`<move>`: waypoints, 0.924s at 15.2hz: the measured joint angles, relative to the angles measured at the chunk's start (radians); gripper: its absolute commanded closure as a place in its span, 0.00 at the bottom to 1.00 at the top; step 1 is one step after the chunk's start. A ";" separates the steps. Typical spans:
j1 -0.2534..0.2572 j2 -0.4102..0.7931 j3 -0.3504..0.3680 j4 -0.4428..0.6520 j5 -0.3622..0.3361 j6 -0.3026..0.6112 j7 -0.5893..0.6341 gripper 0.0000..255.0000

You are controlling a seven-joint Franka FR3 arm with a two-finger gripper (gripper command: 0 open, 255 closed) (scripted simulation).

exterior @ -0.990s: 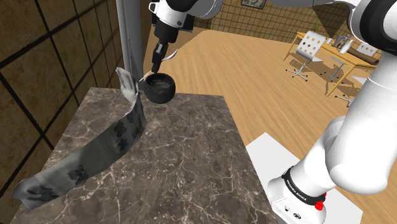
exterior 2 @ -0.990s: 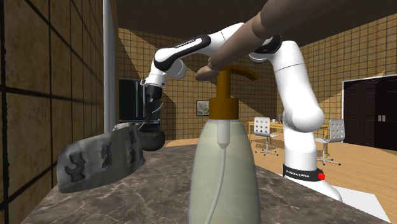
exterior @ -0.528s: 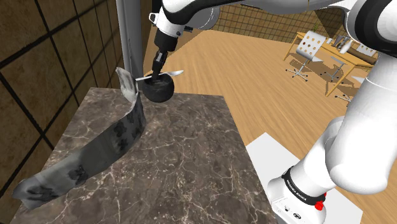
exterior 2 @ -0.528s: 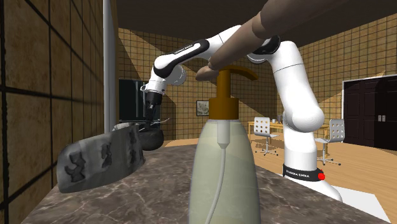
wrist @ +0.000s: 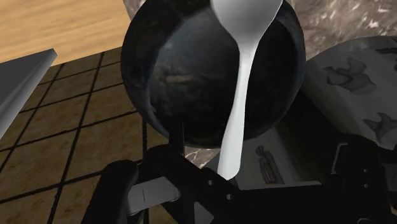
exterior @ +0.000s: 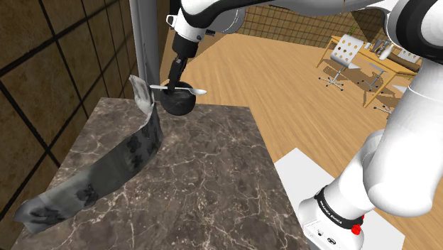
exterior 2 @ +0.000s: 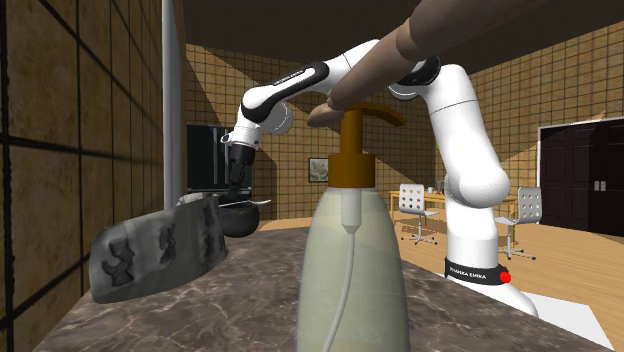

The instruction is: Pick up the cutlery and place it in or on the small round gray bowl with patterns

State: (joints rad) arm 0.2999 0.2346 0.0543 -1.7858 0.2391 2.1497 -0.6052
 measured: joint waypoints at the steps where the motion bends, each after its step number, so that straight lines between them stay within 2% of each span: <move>1: 0.000 0.000 0.000 0.000 0.000 0.000 0.000 0.00; 4: -0.002 -0.007 -0.001 0.004 -0.001 -0.012 0.001 0.00; 8: -0.011 -0.044 -0.008 0.055 -0.007 -0.099 0.006 0.00; 14: -0.013 -0.050 -0.009 0.056 -0.007 -0.108 0.005 0.00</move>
